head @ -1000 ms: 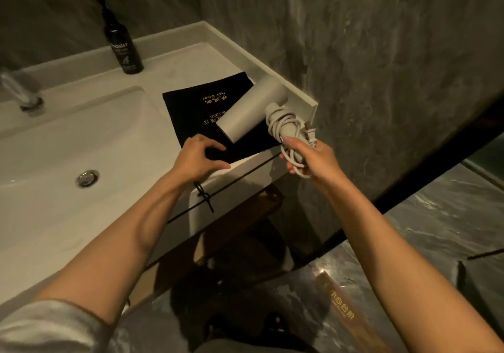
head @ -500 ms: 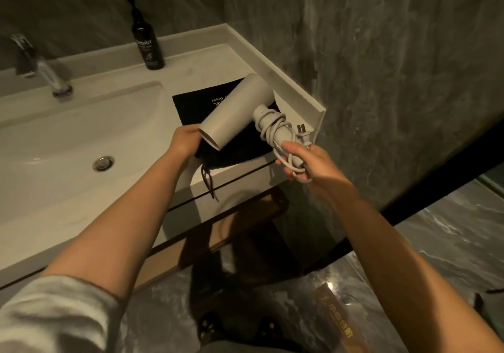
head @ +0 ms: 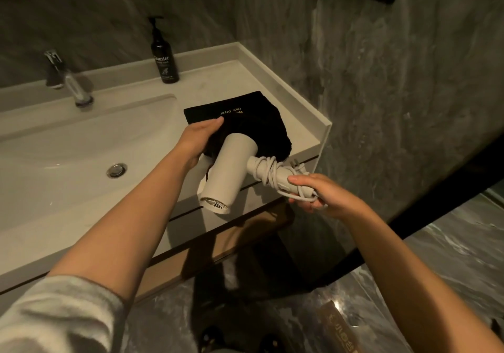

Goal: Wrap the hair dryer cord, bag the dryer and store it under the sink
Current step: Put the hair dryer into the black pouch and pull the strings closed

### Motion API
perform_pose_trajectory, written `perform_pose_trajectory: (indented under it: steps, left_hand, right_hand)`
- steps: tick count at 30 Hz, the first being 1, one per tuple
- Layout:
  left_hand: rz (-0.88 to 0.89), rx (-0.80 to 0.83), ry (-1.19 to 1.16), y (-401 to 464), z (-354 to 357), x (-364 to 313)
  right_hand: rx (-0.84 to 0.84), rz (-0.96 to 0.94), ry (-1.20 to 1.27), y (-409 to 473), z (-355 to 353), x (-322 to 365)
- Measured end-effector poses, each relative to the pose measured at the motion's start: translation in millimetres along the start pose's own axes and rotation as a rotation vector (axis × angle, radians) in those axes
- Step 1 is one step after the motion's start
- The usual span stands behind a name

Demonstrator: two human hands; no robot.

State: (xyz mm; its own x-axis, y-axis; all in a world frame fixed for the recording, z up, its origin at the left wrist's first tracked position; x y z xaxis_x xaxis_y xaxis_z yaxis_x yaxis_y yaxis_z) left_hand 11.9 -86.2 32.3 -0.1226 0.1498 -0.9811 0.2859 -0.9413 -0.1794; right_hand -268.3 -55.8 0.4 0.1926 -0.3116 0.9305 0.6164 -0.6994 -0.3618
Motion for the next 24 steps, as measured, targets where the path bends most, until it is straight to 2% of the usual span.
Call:
perform_pose_trajectory:
  steps: [7, 16, 21, 24]
  left_hand:
    - [0.095, 0.052, 0.163, -5.9, -10.7, -4.8]
    - [0.248, 0.144, 0.323, -4.2, 10.2, -9.7]
    - [0.296, 0.023, 0.419, 8.9, -8.2, -19.9]
    - [0.289, 0.084, 0.426, 12.8, -8.9, -18.0]
  right_hand:
    - [-0.158, 0.041, 0.227, 16.6, 0.8, -4.3]
    - [-0.461, -0.022, 0.345, 52.0, 33.5, -2.0]
    - [-0.541, -0.014, 0.445, 60.6, 35.2, -1.0]
    - [-0.571, -0.004, 0.465, 65.2, 33.3, 2.1]
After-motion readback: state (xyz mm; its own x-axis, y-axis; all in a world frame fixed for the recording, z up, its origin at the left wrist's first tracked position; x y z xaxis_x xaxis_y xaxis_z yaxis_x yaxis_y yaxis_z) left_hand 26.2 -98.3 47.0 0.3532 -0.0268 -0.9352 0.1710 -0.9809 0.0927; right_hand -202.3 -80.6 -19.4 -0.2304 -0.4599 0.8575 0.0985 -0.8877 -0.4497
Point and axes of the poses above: each hand's wrist, its own y-axis towards the middle knuckle, its own z-axis out of the palm, x = y × z, the point moved 1 cm from there along y, towards the middle knuckle, and after that the axes turned 9 degrees about -y, right-handed, at the moved point
